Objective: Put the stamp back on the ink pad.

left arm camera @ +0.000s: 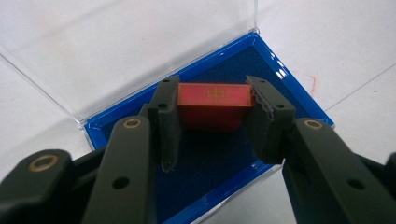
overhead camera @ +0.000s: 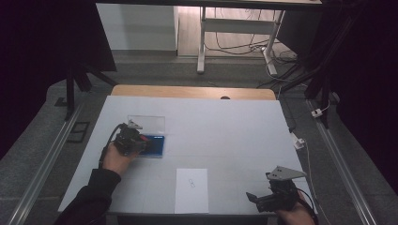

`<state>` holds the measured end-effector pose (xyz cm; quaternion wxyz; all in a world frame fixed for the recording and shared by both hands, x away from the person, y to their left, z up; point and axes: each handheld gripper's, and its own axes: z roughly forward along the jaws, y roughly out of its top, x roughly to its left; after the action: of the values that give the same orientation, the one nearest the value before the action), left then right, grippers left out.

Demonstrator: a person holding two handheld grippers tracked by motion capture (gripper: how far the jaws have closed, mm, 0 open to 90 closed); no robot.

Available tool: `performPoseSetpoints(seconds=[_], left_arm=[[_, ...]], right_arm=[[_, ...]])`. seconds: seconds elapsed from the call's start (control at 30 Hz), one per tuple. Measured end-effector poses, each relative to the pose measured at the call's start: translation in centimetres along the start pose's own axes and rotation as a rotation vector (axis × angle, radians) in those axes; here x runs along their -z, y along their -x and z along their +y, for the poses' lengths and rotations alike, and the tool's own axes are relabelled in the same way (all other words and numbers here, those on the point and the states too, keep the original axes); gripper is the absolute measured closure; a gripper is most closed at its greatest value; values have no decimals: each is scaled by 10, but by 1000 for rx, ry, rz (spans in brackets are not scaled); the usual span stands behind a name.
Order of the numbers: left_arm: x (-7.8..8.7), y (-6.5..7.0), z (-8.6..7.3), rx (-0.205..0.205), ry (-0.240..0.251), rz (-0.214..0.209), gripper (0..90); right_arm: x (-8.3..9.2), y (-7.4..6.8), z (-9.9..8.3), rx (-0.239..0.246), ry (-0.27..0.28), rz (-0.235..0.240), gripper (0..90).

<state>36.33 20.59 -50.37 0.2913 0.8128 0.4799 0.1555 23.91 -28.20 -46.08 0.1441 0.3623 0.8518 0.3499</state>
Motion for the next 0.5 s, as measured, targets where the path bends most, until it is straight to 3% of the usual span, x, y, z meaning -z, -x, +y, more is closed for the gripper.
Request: performPoseSetpoints(seconds=[0.3,0.5], left_arm=[[0,0,0,7,0,-3,569],[6,-1,2,34,51,-33,441]], right_arm=[[0,0,0,1,1,-1,3],[0,0,0,4,0,-1,3]])
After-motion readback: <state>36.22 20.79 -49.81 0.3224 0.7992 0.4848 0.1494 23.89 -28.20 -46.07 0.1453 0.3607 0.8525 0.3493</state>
